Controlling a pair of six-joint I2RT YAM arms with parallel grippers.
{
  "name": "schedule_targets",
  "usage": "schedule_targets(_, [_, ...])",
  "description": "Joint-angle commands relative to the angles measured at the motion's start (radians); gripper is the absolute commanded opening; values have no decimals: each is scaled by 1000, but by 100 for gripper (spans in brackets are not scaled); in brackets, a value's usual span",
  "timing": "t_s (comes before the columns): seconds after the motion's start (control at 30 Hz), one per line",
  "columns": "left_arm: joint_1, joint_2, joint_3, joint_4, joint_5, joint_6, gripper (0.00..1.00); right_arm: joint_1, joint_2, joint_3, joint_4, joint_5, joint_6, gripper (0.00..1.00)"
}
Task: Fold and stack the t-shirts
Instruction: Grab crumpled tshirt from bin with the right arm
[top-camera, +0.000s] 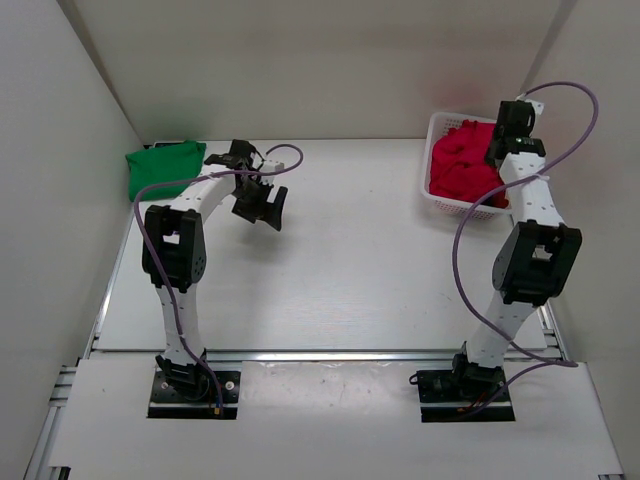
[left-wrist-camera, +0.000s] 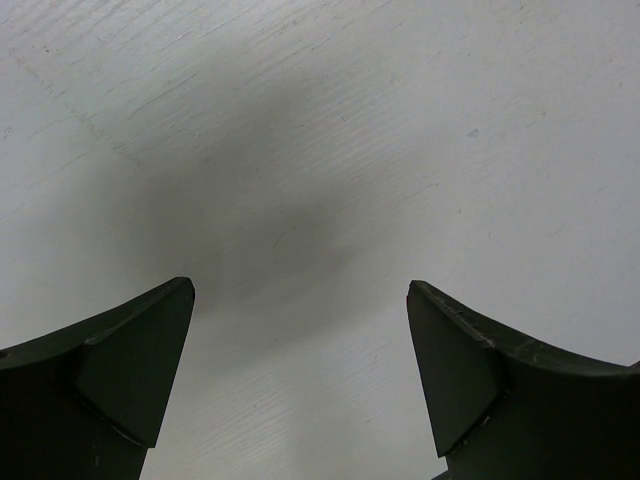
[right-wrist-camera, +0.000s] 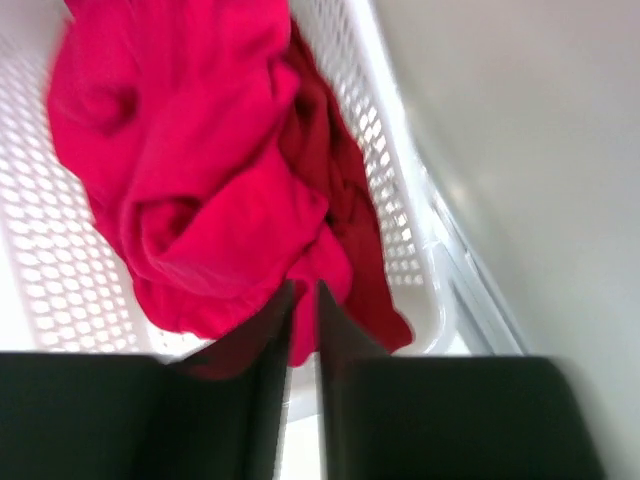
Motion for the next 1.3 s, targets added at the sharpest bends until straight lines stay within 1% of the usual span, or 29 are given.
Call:
schedule_targets(0.0, [12, -71, 24, 3, 12, 5, 99, 15, 52, -28, 25, -13, -19, 24])
schedule_targets(0.03, [6, -68, 20, 4, 21, 8, 98, 13, 63, -19, 23, -21, -13, 39])
schedule_targets(0.1, [9, -74, 10, -5, 14, 3, 98, 12, 86, -10, 22, -38, 5, 54])
schedule_targets(0.2, [7, -74, 0, -3, 11, 6, 98, 4, 136, 18, 14, -43, 4, 55])
schedule_targets(0.23, [4, -82, -3, 6, 5, 6, 99, 1, 161, 27, 9, -59, 8, 54])
schedule_targets(0.3, [9, -77, -2, 3, 12, 6, 99, -5, 194, 41, -4, -69, 12, 46])
schedule_targets(0.37, [6, -79, -3, 0, -3, 9, 99, -7, 202, 44, -7, -61, 12, 23])
schedule_targets(0.4, [6, -80, -5, -2, -3, 11, 99, -5, 202, 47, 0, -38, 10, 18])
schedule_targets(0.43, [4, -80, -7, 3, -6, 11, 99, -2, 202, 43, 0, -38, 7, 7])
schedule_targets(0.47, [12, -83, -10, 3, -6, 8, 99, -4, 199, 43, -1, -30, 7, 0])
schedule_targets(0.57, [9, -80, -10, 0, -2, 9, 98, -15, 185, 46, -6, -27, 12, 0])
schedule_targets(0.7, [9, -80, 0, 3, -5, 12, 99, -12, 121, 67, 6, -7, 7, 0])
schedule_targets(0.77, [9, -74, 6, 0, -2, 11, 99, 2, 63, 130, 8, 10, -2, 0])
schedule_targets(0.87, [16, -83, 12, 1, 1, 6, 99, 54, 4, 216, 93, 75, -48, 0])
schedule_targets(0.93, [18, -79, 12, 1, 3, 9, 99, 102, -61, 256, 219, 160, -129, 0])
schedule_targets(0.97, [18, -83, 16, 0, -5, 6, 99, 132, -90, 276, 257, 178, -178, 0])
schedule_targets(1.03, [32, -88, 20, 1, -5, 5, 98, 189, -133, 282, 432, 241, -279, 1])
schedule_targets(1.07, [33, -95, 21, -5, -5, 3, 99, 233, -161, 277, 481, 256, -351, 1])
schedule_targets(1.1, [29, -98, 21, 4, -3, 5, 99, 276, -170, 274, 590, 275, -390, 0])
schedule_targets(1.13, [30, -103, 20, 3, 1, 2, 99, 300, -195, 265, 683, 280, -475, 0])
schedule_targets(1.17, [35, -109, 21, 6, -6, 2, 99, 352, -222, 244, 727, 278, -542, 0])
schedule_targets(1.2, [38, -115, 15, 7, -8, -3, 98, 410, -235, 248, 803, 254, -568, 0])
schedule_targets(1.23, [47, -123, 9, 4, -15, 1, 99, 436, -264, 242, 848, 216, -597, 0])
schedule_targets(1.27, [47, -132, 6, 9, -18, 8, 99, 493, -290, 248, 897, 176, -608, 0])
